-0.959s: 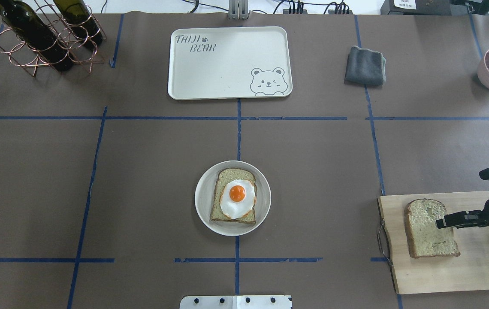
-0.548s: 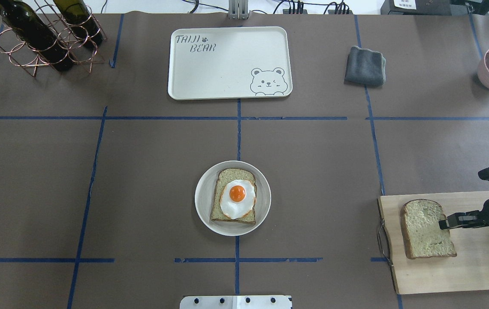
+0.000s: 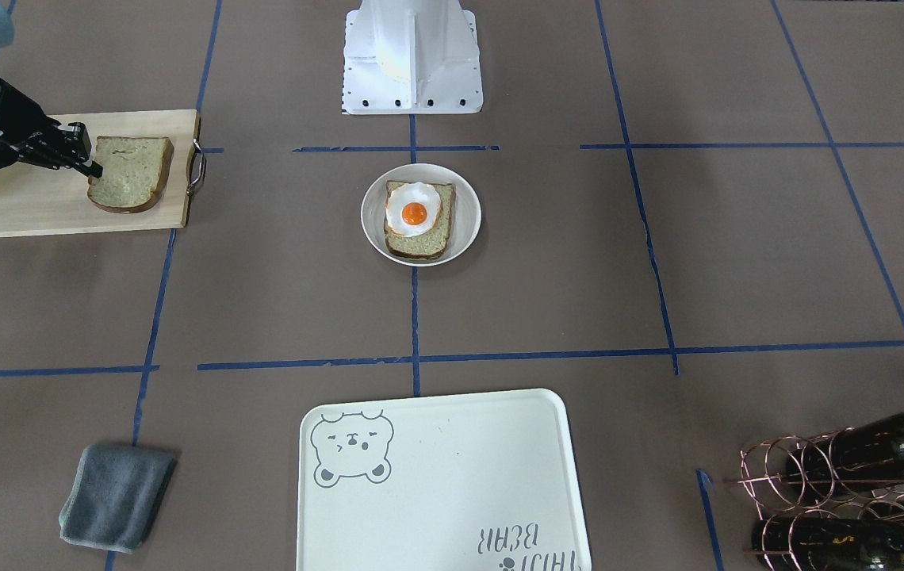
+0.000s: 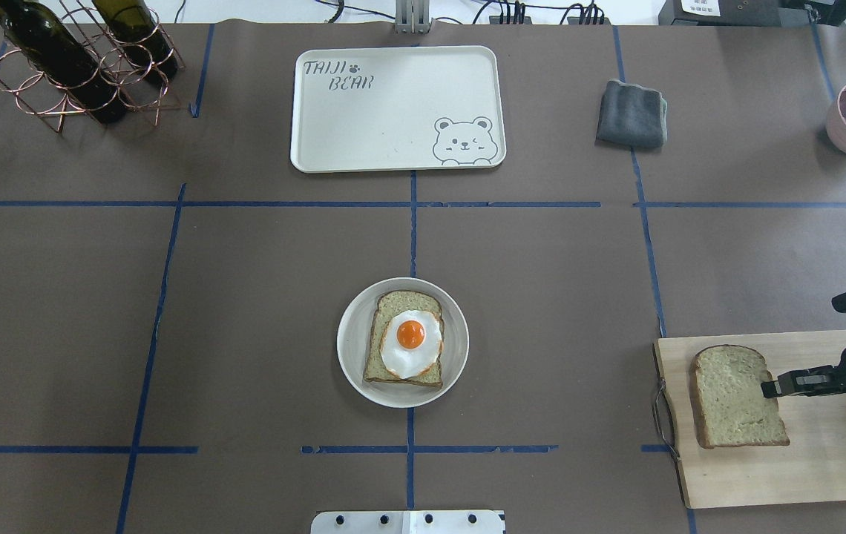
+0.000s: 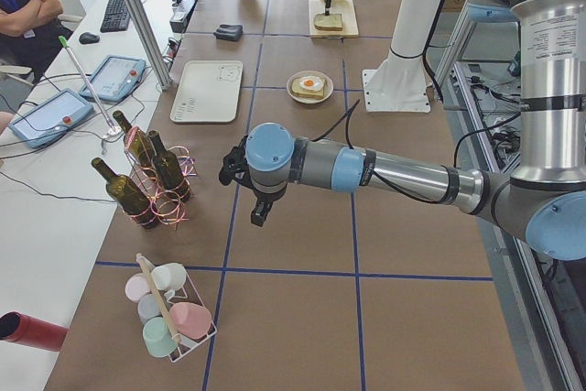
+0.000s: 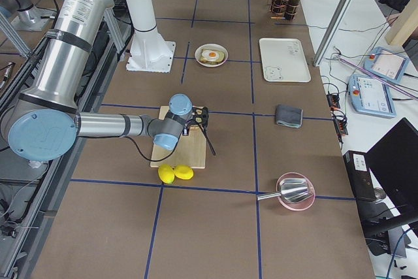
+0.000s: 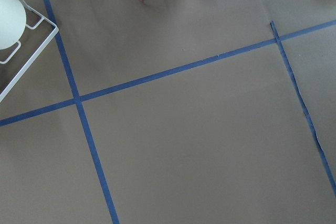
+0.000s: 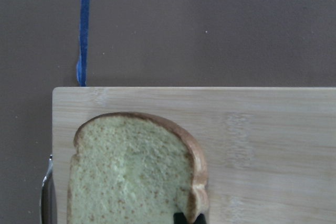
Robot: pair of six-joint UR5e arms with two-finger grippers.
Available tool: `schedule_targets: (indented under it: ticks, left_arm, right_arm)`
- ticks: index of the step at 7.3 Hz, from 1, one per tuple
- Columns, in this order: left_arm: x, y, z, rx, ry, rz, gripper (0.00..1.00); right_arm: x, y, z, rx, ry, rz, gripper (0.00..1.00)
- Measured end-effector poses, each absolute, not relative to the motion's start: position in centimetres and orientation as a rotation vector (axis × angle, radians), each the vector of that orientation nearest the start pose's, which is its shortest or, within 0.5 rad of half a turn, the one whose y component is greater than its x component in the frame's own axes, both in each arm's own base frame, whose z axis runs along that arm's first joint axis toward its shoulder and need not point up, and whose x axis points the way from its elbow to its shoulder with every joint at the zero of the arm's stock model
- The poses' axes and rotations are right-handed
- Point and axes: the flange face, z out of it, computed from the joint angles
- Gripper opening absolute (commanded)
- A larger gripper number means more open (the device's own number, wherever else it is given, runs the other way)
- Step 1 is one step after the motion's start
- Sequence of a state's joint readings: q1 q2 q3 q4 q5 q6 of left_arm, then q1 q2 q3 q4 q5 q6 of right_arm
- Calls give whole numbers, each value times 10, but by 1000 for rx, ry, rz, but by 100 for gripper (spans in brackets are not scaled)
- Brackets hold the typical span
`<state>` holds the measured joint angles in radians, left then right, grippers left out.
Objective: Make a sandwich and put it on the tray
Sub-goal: 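Lower the right gripper and grasp the bread slice's edge, then lift the bread slice and carry it over the egg toast plate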
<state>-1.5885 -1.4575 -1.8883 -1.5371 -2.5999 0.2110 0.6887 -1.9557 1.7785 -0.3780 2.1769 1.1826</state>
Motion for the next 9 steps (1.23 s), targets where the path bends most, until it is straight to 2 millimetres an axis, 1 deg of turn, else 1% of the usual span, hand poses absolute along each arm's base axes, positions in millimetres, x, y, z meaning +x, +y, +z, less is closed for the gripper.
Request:
schedule_targets:
  ticks: [1,2,3,4,5,6,7,8,9]
  left_arm:
    - [-54,-442,534,279,1034,268,100]
    - [-53,-441,530,284,1048,271,100]
    - [-53,-442,526,296,1052,280,100]
    - [-52,-442,523,316,1051,294,100]
    - [-51,-443,520,333,1051,305,100]
    - [-49,-445,518,346,1050,308,100]
    - [-49,-446,515,366,1048,313,100]
    - [-48,-446,513,383,1046,318,100]
    - [-48,-446,512,388,1047,314,100]
  right_arm:
    - [-218,-279,577,46,-1153,-47,0]
    - [-221,-281,561,61,-1192,-49,0]
    - [-232,-289,536,77,-1246,-42,0]
    - [-251,-303,505,82,-1310,-25,0]
    - [-275,-317,474,76,-1368,-13,0]
    - [-307,-332,440,62,-1418,-9,0]
    - [-346,-348,401,32,-1455,6,0]
    - [-387,-360,362,2,-1474,20,0]
    - [-423,-364,326,-18,-1477,34,0]
